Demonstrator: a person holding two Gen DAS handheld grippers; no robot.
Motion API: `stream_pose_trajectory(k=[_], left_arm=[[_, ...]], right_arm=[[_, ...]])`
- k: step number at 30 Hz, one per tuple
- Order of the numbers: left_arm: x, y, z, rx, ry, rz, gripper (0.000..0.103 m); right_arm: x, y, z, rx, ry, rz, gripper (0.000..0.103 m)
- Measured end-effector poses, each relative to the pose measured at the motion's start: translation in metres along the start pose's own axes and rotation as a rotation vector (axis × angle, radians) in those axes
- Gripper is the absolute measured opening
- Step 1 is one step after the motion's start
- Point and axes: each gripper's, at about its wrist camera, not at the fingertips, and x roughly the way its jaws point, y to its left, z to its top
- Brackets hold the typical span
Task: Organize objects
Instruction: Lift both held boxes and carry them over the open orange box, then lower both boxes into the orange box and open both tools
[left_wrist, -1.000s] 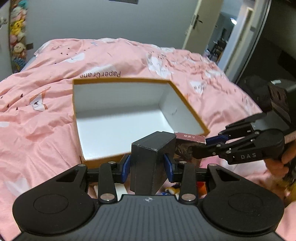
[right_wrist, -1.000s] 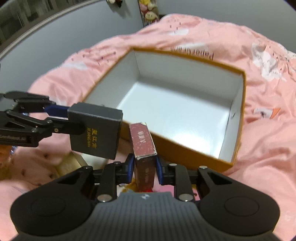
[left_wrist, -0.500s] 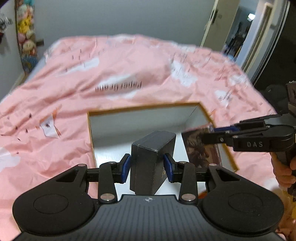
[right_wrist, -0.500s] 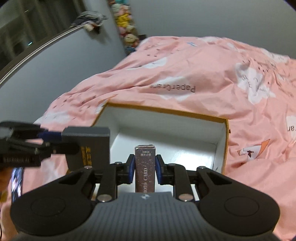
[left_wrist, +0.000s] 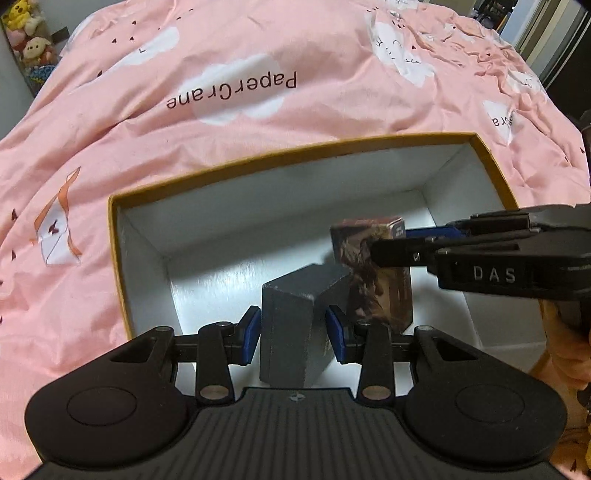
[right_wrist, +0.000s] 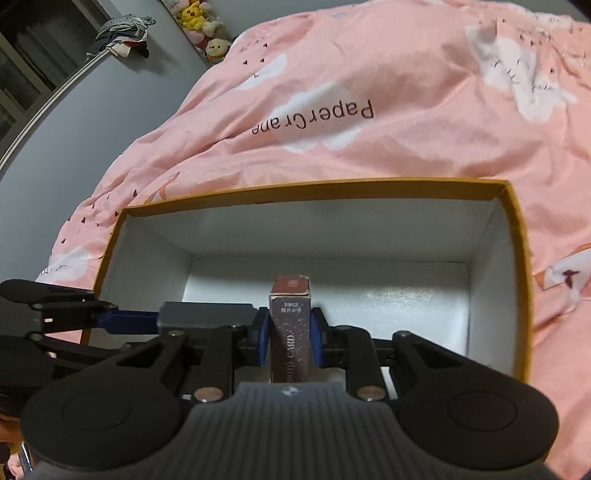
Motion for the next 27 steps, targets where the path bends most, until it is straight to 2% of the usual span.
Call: stream_pose_trajectory(k=[4, 7, 10, 15, 21, 23, 27], left_arm=[[0.007, 0.011, 0.009, -0.034, 0.032, 0.018, 0.044], [0.015, 0.013, 0.009, -0.003, 0.045, 0.084, 0.044], [0.017, 0.011, 0.003, 0.03, 0.027, 0.109, 0.046], [0.024, -0.005, -0.006, 0.179, 0.006, 0.272, 0.046], [0.016, -0.011, -0.013, 0.302, 0.007, 0.236, 0.046], [0.014, -0.014, -0.02, 0.371, 0.011, 0.23, 0.047], [0.017, -0.024, -0.036, 0.518, 0.054, 0.206, 0.056]], right_arm=[[0.008, -0.007, 0.007, 0.028, 0.018, 0.035, 0.024], [0.013, -0.012, 0.009, 0.058, 0.032, 0.072, 0.024], [0.017, -0.014, 0.009, 0.088, 0.037, 0.095, 0.024], [0.023, -0.017, 0.006, 0.14, 0.056, 0.131, 0.024], [0.028, -0.02, 0.003, 0.175, 0.07, 0.138, 0.024], [0.033, -0.023, 0.001, 0.189, 0.1, 0.097, 0.026], [0.034, -0.019, 0.001, 0.145, 0.121, 0.024, 0.031]])
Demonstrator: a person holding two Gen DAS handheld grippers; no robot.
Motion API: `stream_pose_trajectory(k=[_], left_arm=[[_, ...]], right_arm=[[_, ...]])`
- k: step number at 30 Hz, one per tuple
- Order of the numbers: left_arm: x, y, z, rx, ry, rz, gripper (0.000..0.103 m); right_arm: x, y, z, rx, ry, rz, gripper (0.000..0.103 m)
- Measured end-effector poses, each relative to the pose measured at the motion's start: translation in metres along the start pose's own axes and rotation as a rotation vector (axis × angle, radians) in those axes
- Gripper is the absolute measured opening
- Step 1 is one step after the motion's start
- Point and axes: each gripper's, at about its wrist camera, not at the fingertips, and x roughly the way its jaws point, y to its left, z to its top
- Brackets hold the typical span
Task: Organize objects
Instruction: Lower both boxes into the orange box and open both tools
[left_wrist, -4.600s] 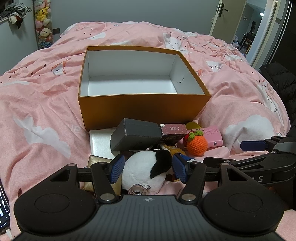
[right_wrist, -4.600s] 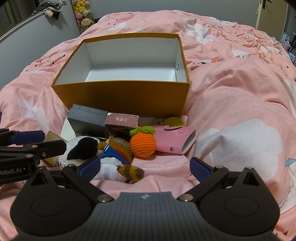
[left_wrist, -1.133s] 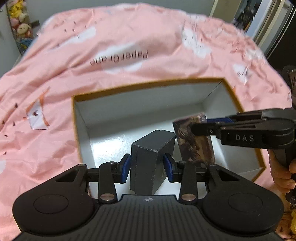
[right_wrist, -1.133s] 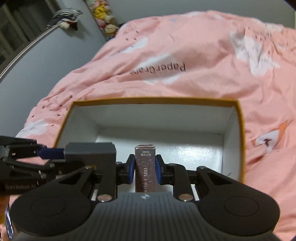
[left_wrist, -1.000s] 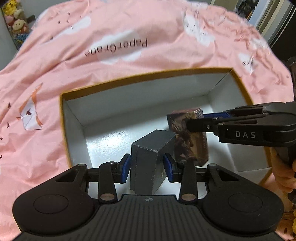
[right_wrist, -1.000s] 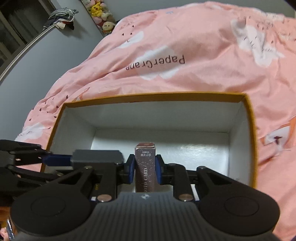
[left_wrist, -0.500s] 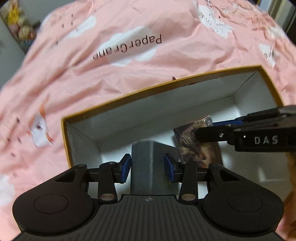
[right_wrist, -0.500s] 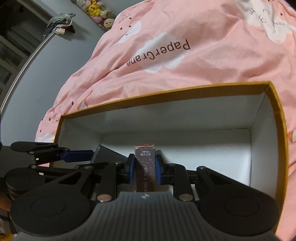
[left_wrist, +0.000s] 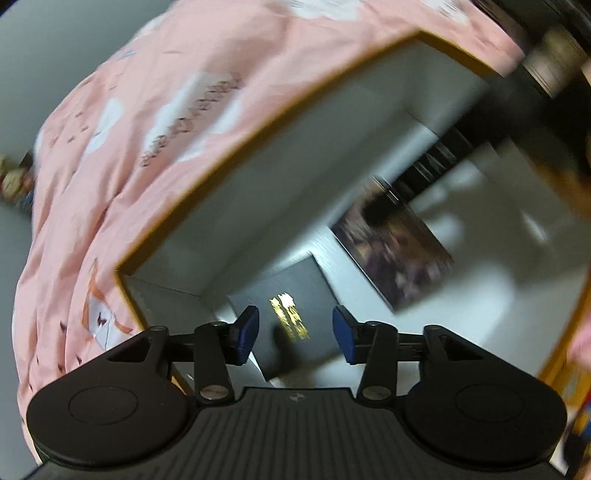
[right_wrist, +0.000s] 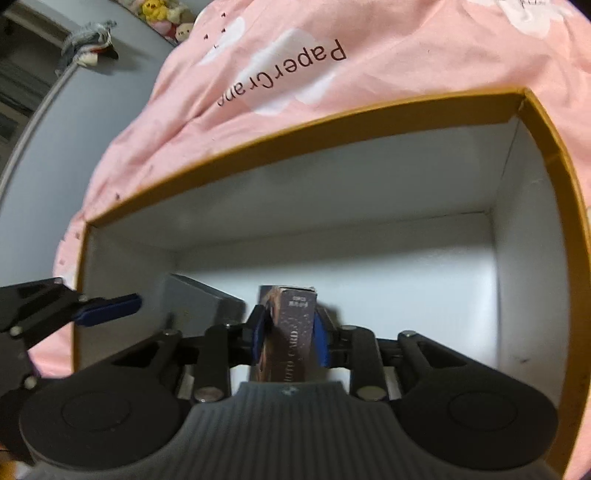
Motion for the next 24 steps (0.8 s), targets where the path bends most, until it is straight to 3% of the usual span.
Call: stream_pose_trajectory(k=[5, 13, 19, 24], left_arm=[[0.012, -0.015, -0.003, 0.11, 0.042, 0.021, 0.057], [0.026, -0.03, 0.003, 0.203, 0.046, 0.009, 0.058], [0.037, -0.015, 0.016, 0.036, 0.054, 0.005, 0.062], [0.04, 0.0, 0.026, -0.111, 0.051, 0.025, 0.054]], right_arm=[[0.002, 0.021, -0.004, -0.149, 0.004, -0.15, 0.036], [-0.002, 0.027, -0.014, -0.34, 0.101, -0.151, 0.058], [0.001, 0.035, -0.032, -0.508, 0.176, -0.179, 0.058], [0.011, 0.045, -0.041, -0.638, 0.186, -0.223, 0.058]])
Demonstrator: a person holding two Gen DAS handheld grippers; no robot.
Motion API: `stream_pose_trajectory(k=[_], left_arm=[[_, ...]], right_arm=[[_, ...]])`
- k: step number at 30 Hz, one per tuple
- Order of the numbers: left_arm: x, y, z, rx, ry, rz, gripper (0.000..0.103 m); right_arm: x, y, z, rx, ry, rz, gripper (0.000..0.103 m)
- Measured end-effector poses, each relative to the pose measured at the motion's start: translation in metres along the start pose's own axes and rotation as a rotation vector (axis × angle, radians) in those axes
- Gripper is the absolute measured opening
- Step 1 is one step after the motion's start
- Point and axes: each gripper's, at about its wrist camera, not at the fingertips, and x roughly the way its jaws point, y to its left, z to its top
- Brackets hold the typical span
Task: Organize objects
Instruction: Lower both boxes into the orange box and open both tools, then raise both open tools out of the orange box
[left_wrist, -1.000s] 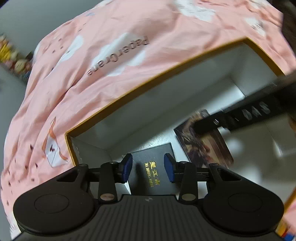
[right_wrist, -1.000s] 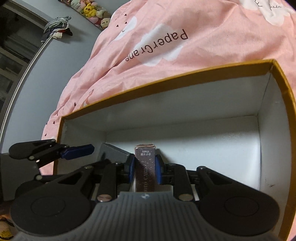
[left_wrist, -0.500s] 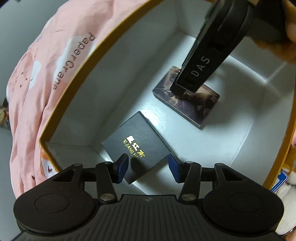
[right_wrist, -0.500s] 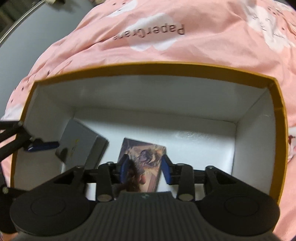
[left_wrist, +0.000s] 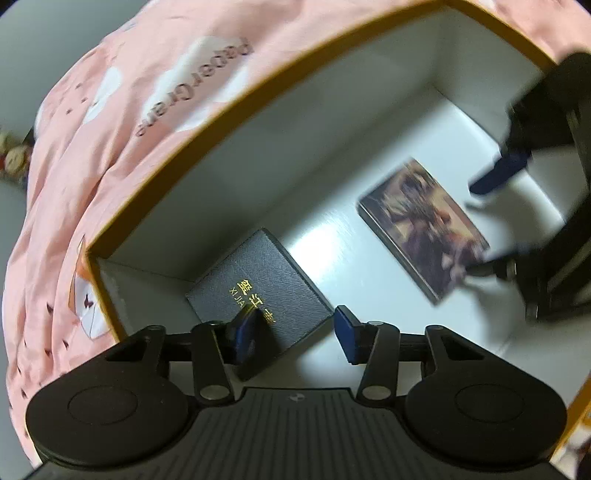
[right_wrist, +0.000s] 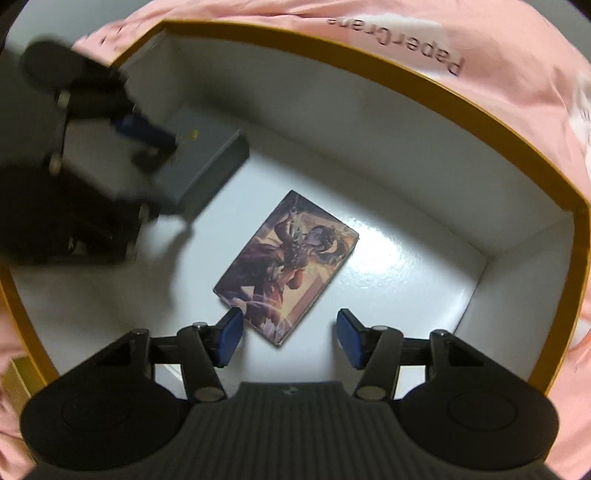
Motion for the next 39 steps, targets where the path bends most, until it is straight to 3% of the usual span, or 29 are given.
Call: stream_pose_trajectory(k=[7, 17, 20, 24, 26, 33, 35, 39], left_arm=[[0.003, -0.005, 0.01, -0.034, -0.043, 0.039, 0.052], [0.0, 0.016, -0.009, -0.036, -0.098, 0.039, 0.055], [-0.004, 0.02, -0.011, -0.01, -0.119, 0.018, 0.052], [-0.023, 0.029, -0.016, -0.01, -0.181, -0.041, 0.052], [-0.043, 0.025, -0.025, -0.034, -0.217, -0.036, 0.058], [-0.075, 0.064, -0.05, -0.242, -0.303, -0.08, 0.057], [-0.094, 0.055, -0.062, -0.282, -0.316, -0.111, 0.057], [-0.111, 0.052, -0.073, -0.311, -0.338, -0.09, 0.058]], right_arm=[[0.009, 0.01, 0.005, -0.083, -0.01, 0.006, 0.056], [0.014, 0.017, 0.028, -0.184, -0.093, 0.0, 0.043], [0.016, 0.022, 0.034, -0.234, -0.118, -0.014, 0.038], [0.019, 0.028, 0.038, -0.297, -0.134, -0.035, 0.038], [0.02, 0.03, 0.04, -0.329, -0.143, -0.04, 0.038], [0.026, 0.039, 0.051, -0.392, -0.147, -0.051, 0.038], [0.028, 0.045, 0.053, -0.426, -0.153, -0.063, 0.038], [0.032, 0.055, 0.06, -0.436, -0.167, -0.058, 0.036]])
